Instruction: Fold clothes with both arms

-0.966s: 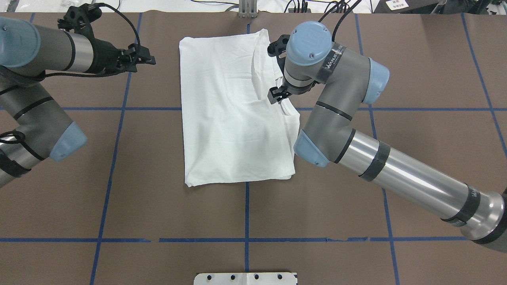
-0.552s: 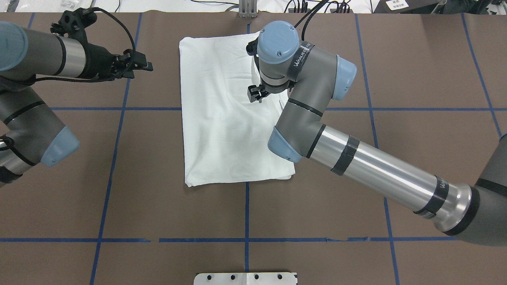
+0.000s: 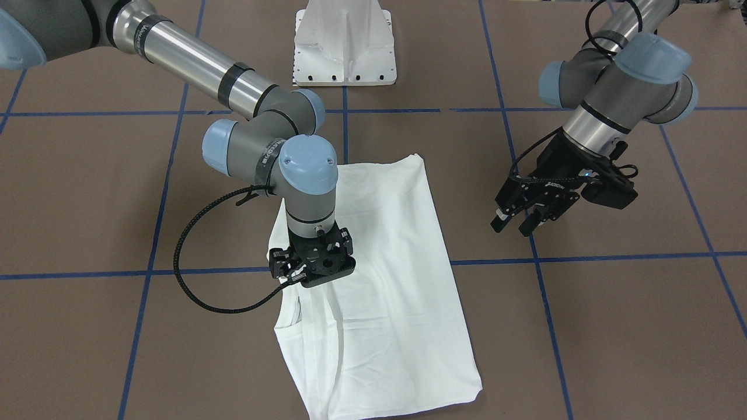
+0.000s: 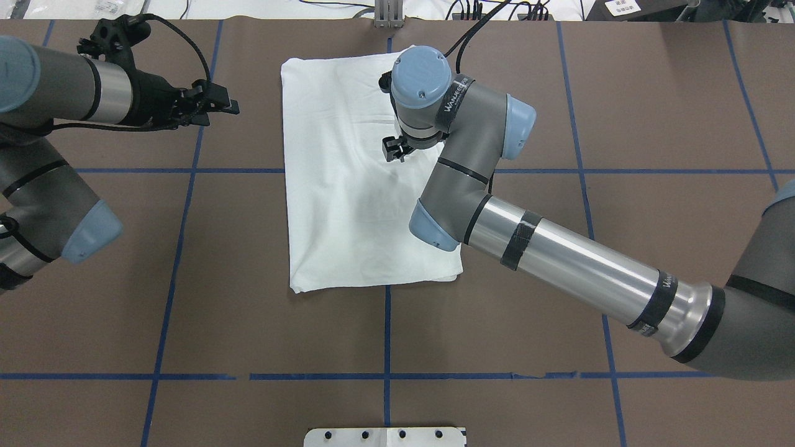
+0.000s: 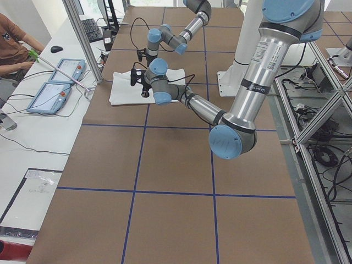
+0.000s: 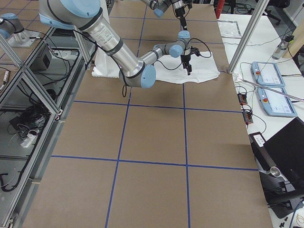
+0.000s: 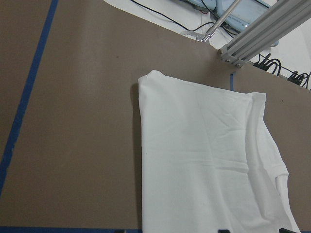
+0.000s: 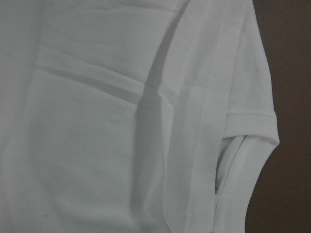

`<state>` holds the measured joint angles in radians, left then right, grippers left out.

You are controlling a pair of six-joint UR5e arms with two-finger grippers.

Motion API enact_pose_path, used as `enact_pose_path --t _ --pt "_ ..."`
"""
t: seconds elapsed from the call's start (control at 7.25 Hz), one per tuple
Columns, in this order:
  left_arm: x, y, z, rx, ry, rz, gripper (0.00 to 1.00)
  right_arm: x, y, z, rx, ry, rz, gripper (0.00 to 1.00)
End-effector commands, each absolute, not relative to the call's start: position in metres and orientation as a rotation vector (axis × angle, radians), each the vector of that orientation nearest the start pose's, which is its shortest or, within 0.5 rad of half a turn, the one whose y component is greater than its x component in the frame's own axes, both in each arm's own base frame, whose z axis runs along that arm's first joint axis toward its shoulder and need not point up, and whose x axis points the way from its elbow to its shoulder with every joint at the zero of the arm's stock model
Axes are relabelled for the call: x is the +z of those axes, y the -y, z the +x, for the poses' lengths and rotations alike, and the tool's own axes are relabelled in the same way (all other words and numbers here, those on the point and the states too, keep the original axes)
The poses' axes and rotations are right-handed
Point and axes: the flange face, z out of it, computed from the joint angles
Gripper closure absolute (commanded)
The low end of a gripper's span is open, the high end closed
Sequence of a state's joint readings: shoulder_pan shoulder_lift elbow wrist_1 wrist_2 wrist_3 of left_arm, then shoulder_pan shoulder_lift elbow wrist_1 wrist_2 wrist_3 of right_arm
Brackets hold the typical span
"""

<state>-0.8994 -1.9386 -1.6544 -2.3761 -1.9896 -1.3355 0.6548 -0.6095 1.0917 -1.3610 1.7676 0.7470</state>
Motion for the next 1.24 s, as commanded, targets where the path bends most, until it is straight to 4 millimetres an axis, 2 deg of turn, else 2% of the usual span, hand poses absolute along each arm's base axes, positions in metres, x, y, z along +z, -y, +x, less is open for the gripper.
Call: enact_pose_path --t 0.0,0.14,0.28,0.41,0.55,0.69,0.83,0.97,1.1 --pt "0.322 0.545 0.314 -0.307 -1.240 0.359 0.28 0.257 0.615 -0.586 -0.212 0.597 0.322 0.00" --pt "0.322 0.546 0.314 -0.307 -1.239 0.361 0.28 0.275 0.631 -0.573 -0.194 0.571 0.309 0.00" --pt "0.318 0.545 0.314 -0.298 -1.245 0.361 0.28 0.297 0.664 -0.529 -0.205 0.550 0.307 0.00" --pt "0.316 0.545 0.314 -0.295 -1.249 0.362 0.28 0.311 0.683 -0.495 -0.203 0.563 0.287 0.00" --pt "0.310 0.543 0.313 -0.292 -1.258 0.368 0.28 0.293 0.682 -0.492 -0.184 0.632 0.253 0.00" --pt "0.308 0.542 0.312 -0.292 -1.261 0.372 0.28 0.274 0.668 -0.484 -0.061 0.692 0.240 0.00" --pt "0.309 0.542 0.311 -0.294 -1.259 0.372 0.28 0.269 0.633 -0.486 0.031 0.758 0.208 0.00" --pt "0.310 0.542 0.312 -0.294 -1.258 0.371 0.28 0.266 0.582 -0.491 0.152 0.827 0.151 0.00" --pt "0.311 0.541 0.312 -0.296 -1.257 0.369 0.28 0.256 0.540 -0.491 0.341 0.884 0.081 0.00"
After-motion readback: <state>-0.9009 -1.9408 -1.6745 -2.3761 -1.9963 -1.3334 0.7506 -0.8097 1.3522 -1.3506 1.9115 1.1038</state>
